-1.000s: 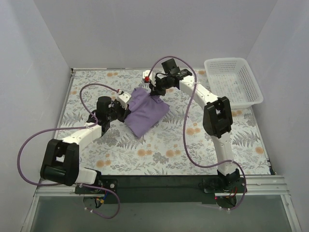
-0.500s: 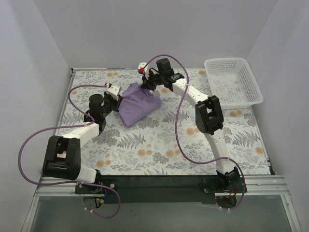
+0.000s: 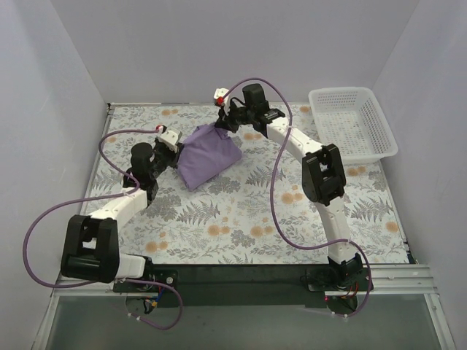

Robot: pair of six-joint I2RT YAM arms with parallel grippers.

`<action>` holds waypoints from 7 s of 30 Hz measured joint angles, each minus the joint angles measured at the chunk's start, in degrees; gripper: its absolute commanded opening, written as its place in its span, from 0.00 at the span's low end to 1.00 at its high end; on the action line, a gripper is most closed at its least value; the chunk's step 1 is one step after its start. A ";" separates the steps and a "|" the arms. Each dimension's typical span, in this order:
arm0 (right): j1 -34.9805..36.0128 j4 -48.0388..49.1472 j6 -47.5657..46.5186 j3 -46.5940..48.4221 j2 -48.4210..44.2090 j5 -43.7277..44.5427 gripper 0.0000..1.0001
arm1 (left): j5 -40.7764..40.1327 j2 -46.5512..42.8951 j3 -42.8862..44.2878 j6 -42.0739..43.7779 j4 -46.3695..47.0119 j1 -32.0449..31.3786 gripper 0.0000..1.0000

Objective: Fold and stack the t-shirts

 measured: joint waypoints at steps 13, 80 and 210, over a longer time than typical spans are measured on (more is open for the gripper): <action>4.09 14.34 4.52 7.63 8.72 16.04 0.01 | -7.74 15.26 3.80 0.42 12.33 3.74 0.00; -13.90 -16.68 -5.29 -53.40 -38.07 -19.96 0.72 | -29.73 47.23 55.56 -34.53 -47.32 20.72 0.63; -19.69 -19.61 -11.17 -58.05 -37.99 -12.04 0.73 | -22.91 42.93 65.33 -29.20 -46.29 4.59 0.41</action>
